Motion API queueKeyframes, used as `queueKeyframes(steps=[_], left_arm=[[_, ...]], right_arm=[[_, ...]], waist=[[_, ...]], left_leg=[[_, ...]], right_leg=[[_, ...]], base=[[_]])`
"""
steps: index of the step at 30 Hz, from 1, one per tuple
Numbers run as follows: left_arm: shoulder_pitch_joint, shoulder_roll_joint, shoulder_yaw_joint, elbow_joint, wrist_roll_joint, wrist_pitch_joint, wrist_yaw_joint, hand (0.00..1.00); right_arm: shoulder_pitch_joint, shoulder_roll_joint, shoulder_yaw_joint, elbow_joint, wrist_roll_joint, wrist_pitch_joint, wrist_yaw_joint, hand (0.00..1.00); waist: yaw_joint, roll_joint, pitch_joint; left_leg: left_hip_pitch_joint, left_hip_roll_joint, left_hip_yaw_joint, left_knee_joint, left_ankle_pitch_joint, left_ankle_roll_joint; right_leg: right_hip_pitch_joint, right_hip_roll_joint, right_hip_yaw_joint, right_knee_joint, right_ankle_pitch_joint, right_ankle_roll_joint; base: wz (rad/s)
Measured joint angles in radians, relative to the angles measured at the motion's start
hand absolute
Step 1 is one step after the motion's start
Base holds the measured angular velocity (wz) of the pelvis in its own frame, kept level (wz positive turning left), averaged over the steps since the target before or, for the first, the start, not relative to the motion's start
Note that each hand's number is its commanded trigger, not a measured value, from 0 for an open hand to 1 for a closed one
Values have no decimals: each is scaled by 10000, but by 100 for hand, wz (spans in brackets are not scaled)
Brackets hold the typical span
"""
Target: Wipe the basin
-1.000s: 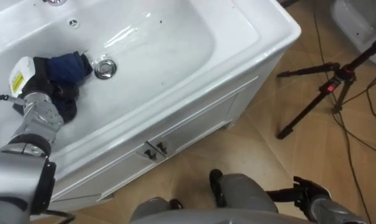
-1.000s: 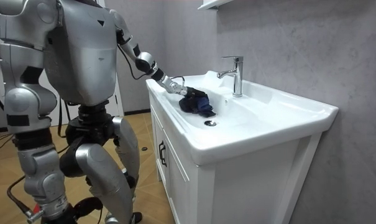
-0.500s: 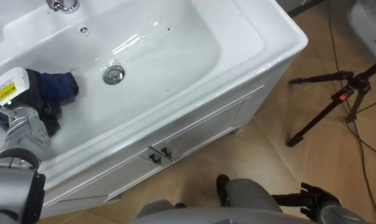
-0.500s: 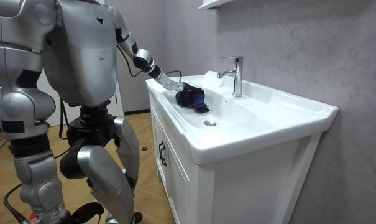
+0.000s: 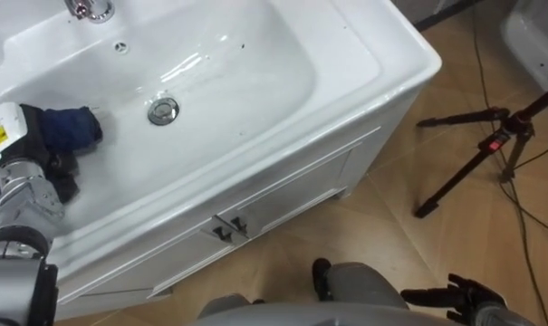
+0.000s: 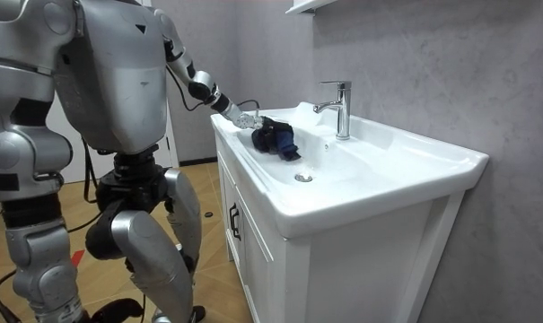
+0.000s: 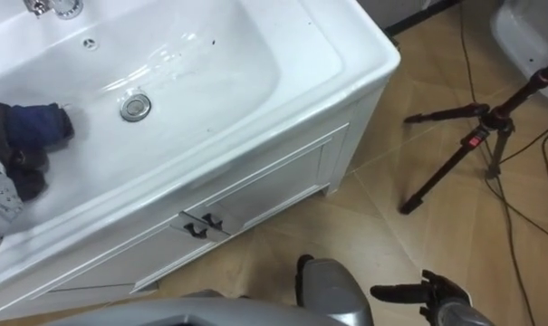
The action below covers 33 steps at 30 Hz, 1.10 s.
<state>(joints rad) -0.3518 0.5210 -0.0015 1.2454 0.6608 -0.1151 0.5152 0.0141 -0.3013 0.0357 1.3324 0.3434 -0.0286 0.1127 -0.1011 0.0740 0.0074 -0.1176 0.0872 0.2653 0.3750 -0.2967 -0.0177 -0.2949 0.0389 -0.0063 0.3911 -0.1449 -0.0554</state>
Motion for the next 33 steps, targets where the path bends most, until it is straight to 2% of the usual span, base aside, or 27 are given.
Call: queueKeyframes(steps=[5,6,9,21,24,29,33], left_arm=[[172,0,18,13,12,12,-79,100],[257,0,33,13,9,13,-82,100],[388,0,267,13,6,17,-87,100],[497,-2,388,13,-28,250,-84,100],[707,-9,435,-78,-53,274,-88,100],[1368,-280,603,-1396,-1615,466,-249,100],[1806,-521,782,-2449,-1986,508,-272,100]], right_arm=[[93,-11,-283,21,-398,0,130,0],[135,-11,-357,20,-437,0,130,0],[348,-10,-383,-12,-438,18,129,0],[545,-90,-580,-14,-965,84,74,0],[580,-79,-691,40,-1196,93,80,0],[689,-74,-792,-47,-1444,94,-118,0],[628,-27,-795,-44,-1446,80,-280,0]], waist=[[-4,100,-13],[-4,156,-55],[2,249,-77],[-36,440,-24],[-26,445,-28],[-4,427,-59],[-3,321,-97]], left_leg=[[448,38,-3,-192,2,-5],[548,33,-2,-271,5,-9],[787,19,-8,-430,22,-38],[1218,-112,-179,-923,322,-120],[1512,-130,-257,-1122,380,-140],[1773,-187,-522,-1194,414,-155],[1844,-273,-778,-1264,510,-143]], right_leg=[[503,106,10,-269,-1,0],[566,116,11,-302,4,4],[739,78,4,-306,-12,-2],[995,-44,-215,-258,-124,-81],[1294,-39,-246,-318,-203,-88],[1596,-55,-357,-297,-360,-41],[1736,-198,-551,-290,-436,-36]], base=[[0],[0],[0],[5],[6],[18],[19]])
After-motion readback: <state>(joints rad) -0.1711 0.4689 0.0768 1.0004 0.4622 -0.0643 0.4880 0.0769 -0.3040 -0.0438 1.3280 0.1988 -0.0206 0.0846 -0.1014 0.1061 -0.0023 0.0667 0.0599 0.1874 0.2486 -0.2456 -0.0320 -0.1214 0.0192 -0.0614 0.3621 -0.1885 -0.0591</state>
